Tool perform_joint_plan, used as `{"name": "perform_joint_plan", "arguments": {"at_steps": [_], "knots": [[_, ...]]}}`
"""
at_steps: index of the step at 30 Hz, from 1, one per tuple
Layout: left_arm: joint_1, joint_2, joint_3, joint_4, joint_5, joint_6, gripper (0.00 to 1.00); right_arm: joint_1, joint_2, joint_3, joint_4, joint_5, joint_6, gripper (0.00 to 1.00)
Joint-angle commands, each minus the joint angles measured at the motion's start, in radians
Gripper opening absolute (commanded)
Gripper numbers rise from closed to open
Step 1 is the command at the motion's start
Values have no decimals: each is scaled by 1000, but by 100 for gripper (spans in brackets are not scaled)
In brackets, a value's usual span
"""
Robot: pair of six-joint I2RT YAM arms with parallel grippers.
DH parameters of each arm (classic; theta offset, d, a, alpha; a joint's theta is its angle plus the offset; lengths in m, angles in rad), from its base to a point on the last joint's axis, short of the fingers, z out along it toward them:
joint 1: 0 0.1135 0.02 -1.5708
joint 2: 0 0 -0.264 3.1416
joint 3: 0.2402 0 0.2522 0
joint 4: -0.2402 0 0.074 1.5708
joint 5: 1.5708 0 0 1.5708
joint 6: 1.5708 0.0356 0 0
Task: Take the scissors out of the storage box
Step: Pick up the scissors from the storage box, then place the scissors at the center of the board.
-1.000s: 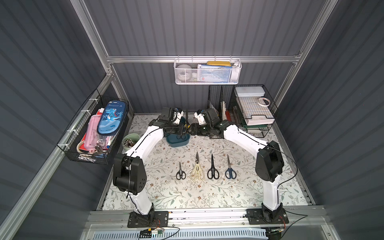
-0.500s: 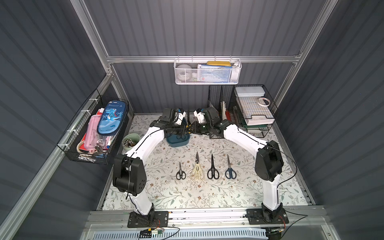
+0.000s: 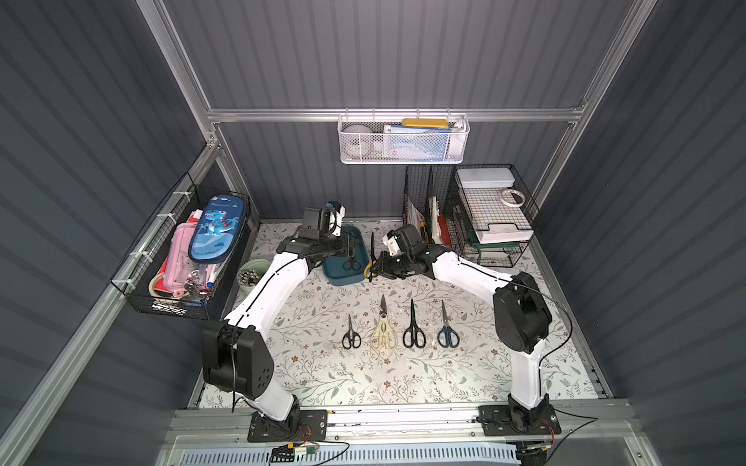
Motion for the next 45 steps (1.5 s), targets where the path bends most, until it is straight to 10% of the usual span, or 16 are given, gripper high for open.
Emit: {"name": "perform_joint_plan", "arguments": {"at_steps": [1, 6, 9, 35, 45], "knots": [[51, -3, 26, -22, -61, -62, 54, 93, -72, -30, 15, 49, 24, 10], [114, 41, 93, -59, -66, -65, 62, 263, -90, -98, 119, 123, 129, 10], [119, 52, 117, -60, -67, -68, 99, 341, -62, -104, 173, 161, 187, 11], [119, 49, 129, -84, -99, -50, 99, 448, 190, -37, 258, 165, 422, 14], [119, 60, 131, -71, -90, -49, 99, 455, 202, -40, 204, 177, 414, 31]]}}
